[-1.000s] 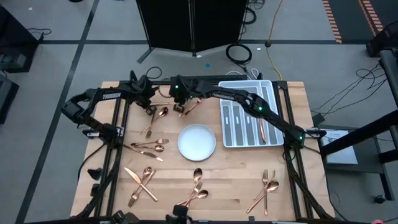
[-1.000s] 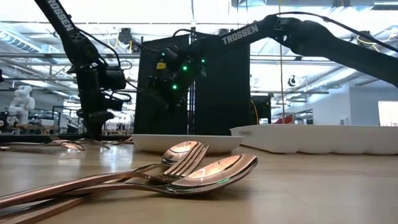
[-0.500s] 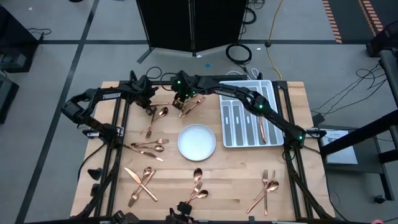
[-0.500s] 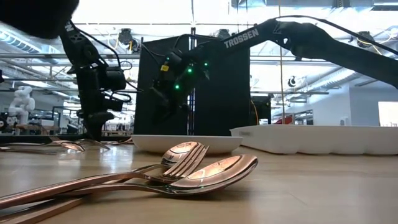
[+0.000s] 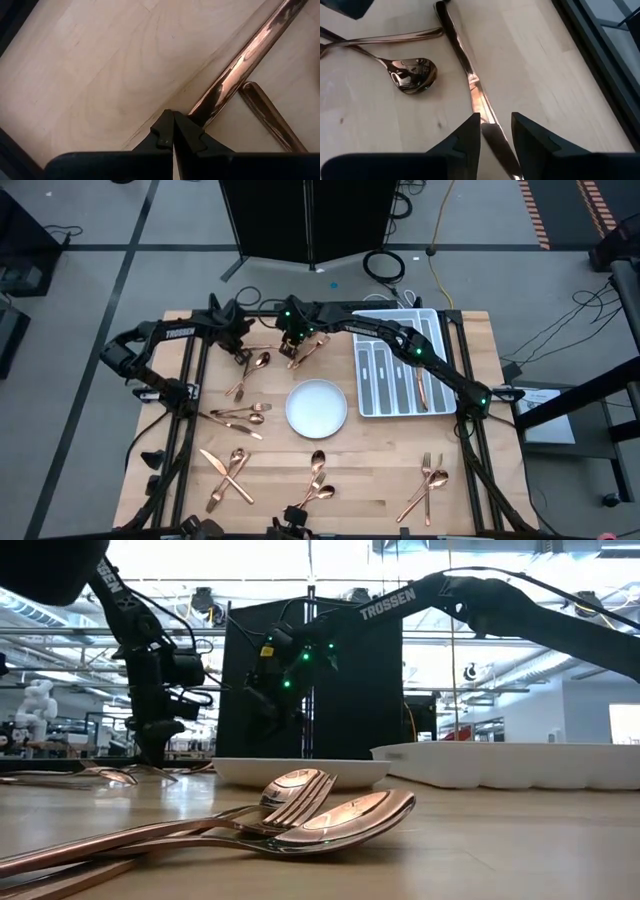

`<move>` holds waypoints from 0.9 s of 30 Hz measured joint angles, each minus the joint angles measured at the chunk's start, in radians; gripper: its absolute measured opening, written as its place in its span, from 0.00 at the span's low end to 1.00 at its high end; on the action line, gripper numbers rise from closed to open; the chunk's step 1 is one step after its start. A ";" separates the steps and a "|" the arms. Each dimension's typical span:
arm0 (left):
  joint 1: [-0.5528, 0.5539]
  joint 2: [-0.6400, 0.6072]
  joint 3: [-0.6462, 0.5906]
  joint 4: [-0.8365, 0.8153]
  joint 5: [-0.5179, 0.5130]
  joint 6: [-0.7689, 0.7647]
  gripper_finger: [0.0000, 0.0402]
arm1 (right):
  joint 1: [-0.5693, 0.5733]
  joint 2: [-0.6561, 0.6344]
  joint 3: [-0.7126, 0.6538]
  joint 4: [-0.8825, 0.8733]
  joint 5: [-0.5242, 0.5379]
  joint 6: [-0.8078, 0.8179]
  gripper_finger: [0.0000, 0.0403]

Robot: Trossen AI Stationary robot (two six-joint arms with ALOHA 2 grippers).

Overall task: Sort silverware
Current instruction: Put the knife in the silverware tray

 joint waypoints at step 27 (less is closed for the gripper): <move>-0.184 0.025 0.164 -0.037 0.090 0.255 0.30 | -0.021 -0.141 -0.001 -0.147 -0.288 -0.152 0.25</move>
